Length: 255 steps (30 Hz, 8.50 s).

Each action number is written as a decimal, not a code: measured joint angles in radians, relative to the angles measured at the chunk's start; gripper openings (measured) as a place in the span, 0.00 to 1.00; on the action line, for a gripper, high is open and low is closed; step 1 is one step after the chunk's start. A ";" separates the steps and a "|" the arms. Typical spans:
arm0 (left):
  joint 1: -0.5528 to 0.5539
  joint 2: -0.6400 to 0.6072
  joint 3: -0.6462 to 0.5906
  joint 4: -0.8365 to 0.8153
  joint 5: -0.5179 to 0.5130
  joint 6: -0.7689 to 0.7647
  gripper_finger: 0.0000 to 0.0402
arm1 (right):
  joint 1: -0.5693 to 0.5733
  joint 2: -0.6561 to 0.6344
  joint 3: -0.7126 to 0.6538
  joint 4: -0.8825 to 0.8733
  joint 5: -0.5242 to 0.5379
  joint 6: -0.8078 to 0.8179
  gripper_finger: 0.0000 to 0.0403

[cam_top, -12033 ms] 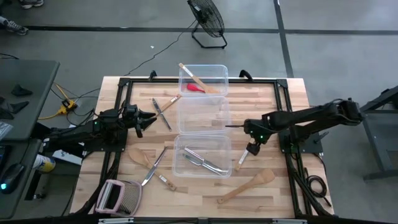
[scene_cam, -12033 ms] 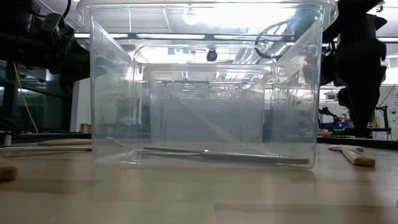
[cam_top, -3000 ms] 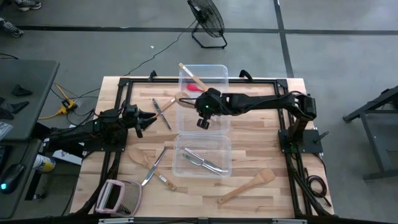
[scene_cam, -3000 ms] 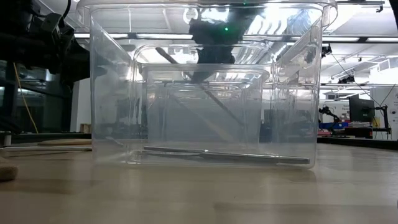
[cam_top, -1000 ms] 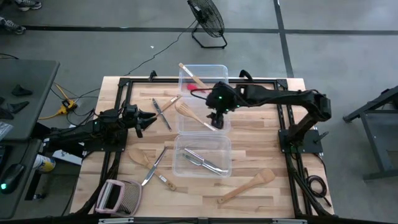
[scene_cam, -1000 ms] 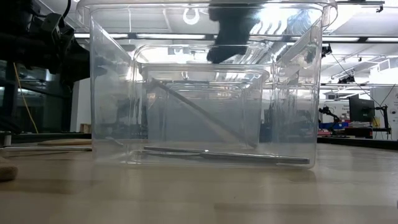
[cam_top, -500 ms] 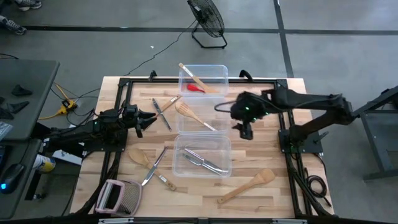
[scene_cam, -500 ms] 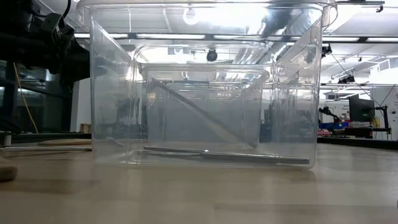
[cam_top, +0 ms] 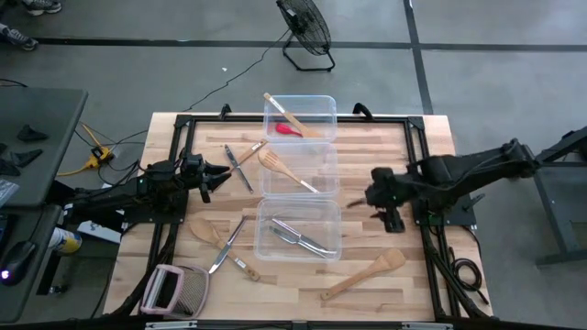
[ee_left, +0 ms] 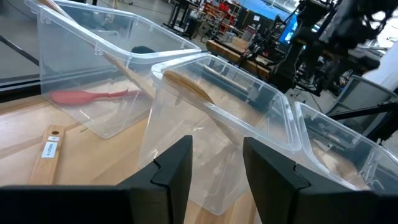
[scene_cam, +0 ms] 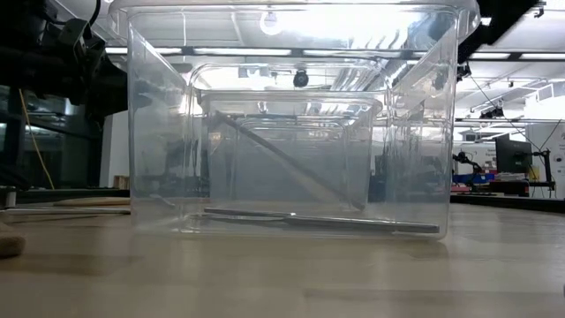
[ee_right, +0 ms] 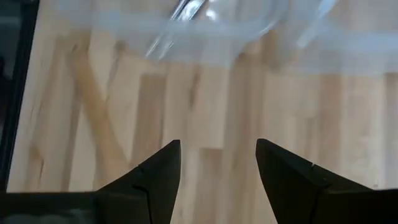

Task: Pick & Place Kitchen Items
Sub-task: Put the brown spatula into the middle transparent bin

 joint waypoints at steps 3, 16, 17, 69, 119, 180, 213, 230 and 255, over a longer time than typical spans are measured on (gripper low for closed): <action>0.000 0.000 0.000 0.000 0.000 0.000 0.36 | 0.077 0.003 -0.030 0.002 -0.016 0.019 0.50; 0.000 0.000 0.000 0.000 0.000 0.000 0.36 | 0.396 0.182 -0.044 0.057 -0.049 0.122 0.51; 0.000 0.000 0.000 0.000 0.000 0.000 0.36 | 0.418 0.201 -0.044 0.066 -0.049 0.129 0.51; 0.000 0.000 0.000 0.000 0.000 0.000 0.36 | 0.573 0.612 -0.153 0.426 0.079 0.244 0.52; 0.000 0.000 0.000 0.000 0.000 0.000 0.36 | 0.494 0.093 -0.157 0.789 -0.197 0.531 0.22; 0.000 0.000 0.000 0.000 0.000 0.000 0.36 | 0.325 0.009 -0.155 1.293 -0.014 0.129 0.22; 0.000 0.000 0.000 0.000 0.000 0.000 0.36 | -0.157 0.009 -0.155 1.182 0.061 -0.020 0.23; 0.000 0.000 0.000 0.000 0.000 0.000 0.36 | -0.362 0.011 -0.155 1.091 0.214 -0.030 0.23; 0.000 0.000 0.000 0.000 0.000 0.000 0.36 | -0.382 0.319 0.047 1.096 0.379 0.166 0.23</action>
